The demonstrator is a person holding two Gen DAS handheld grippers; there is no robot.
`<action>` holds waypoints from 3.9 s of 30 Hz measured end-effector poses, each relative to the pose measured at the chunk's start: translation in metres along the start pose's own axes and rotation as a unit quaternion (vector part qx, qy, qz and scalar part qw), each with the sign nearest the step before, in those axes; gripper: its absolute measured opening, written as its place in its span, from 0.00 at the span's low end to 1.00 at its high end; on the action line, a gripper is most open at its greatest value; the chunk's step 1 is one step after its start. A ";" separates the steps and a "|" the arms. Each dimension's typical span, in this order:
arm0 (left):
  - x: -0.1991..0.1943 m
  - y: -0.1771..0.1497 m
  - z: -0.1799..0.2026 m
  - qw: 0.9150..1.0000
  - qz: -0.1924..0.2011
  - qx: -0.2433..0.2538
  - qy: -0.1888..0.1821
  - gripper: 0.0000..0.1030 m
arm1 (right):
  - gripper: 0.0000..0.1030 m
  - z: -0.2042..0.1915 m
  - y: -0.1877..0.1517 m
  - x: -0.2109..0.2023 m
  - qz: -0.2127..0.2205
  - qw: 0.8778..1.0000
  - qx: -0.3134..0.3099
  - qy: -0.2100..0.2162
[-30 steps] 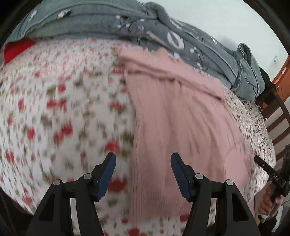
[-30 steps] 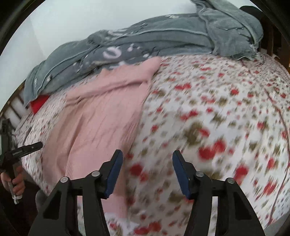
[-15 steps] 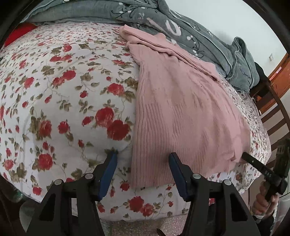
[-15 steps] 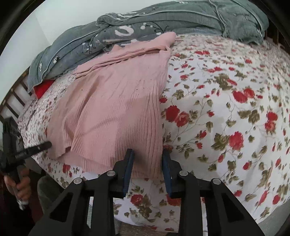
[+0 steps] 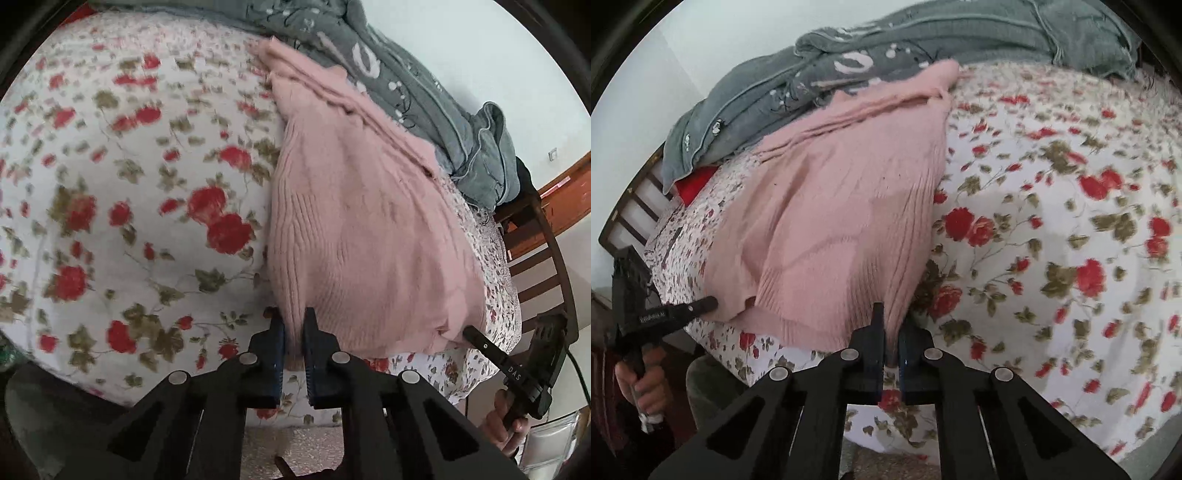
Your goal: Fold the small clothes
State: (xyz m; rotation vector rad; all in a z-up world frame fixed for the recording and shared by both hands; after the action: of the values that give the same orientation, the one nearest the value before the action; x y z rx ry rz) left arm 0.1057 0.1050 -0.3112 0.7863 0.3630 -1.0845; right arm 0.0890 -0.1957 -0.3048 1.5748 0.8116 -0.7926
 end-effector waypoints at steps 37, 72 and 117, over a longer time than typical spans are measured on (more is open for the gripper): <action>-0.108 0.071 0.085 0.995 0.073 0.058 -0.037 0.09 | 0.05 0.007 0.066 -0.123 0.094 0.992 0.046 0.063; 0.084 0.324 0.020 0.999 0.042 -0.006 -0.003 0.10 | 0.05 -0.007 0.316 0.098 0.051 0.995 0.085 0.025; 0.145 0.342 -0.032 0.982 -0.014 0.087 0.168 0.29 | 0.17 -0.005 0.321 0.194 0.017 0.991 -0.048 -0.127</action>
State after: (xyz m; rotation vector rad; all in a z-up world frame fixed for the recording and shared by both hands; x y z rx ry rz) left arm 0.4779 0.1155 -0.2896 1.1283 0.5701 -1.0180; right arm 0.4631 -0.2148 -0.2990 1.3659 0.6272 -0.8939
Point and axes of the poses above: each gripper's, at about its wrist camera, not at the fingertips, and x roughly the way its jaws point, z to its right, y to its top, the point moved 10 cm from there along x, roughly the way its jaws point, and after that the axes turned 15 degrees about -y, right-handed, at the moved point
